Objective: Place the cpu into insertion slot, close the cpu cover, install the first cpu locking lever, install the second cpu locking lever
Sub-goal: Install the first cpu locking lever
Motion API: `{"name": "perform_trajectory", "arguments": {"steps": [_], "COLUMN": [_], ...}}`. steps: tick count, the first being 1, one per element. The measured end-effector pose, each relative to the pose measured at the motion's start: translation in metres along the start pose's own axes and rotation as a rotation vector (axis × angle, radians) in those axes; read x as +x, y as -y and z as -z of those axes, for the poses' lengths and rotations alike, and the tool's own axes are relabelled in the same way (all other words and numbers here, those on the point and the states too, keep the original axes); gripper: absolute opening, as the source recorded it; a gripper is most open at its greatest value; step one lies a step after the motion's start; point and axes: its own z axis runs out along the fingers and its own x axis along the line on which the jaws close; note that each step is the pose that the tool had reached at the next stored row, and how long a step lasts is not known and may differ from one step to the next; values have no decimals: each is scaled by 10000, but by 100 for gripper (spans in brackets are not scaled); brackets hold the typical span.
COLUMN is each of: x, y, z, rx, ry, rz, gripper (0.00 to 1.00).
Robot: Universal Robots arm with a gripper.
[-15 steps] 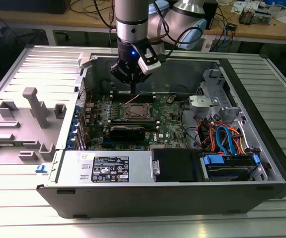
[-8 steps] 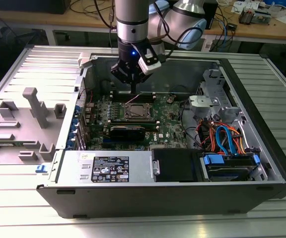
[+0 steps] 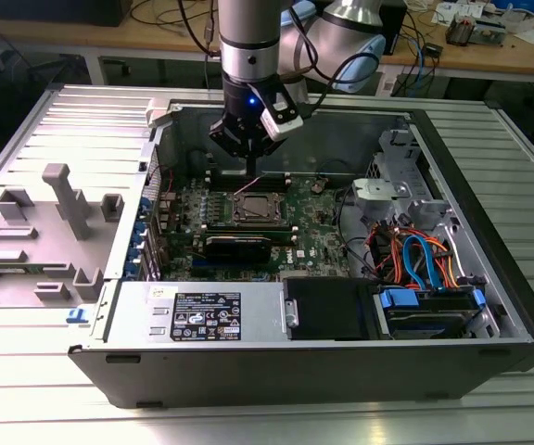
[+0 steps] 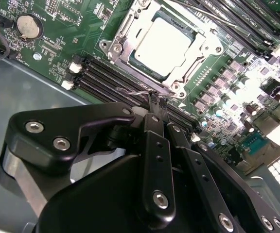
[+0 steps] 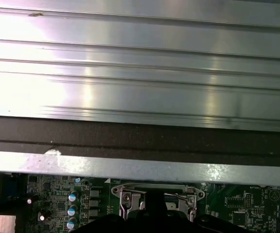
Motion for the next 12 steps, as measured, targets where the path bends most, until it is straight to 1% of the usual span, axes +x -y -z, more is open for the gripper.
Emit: {"name": "perform_trajectory", "arguments": {"steps": [2,4,12], "x": [0,0,0], "y": [0,0,0], "z": [0,-17,-18], "rx": [2,0,-1], "ry": [-2,0,0], "rz": [1,1,1], "gripper": [11,11,11]}}
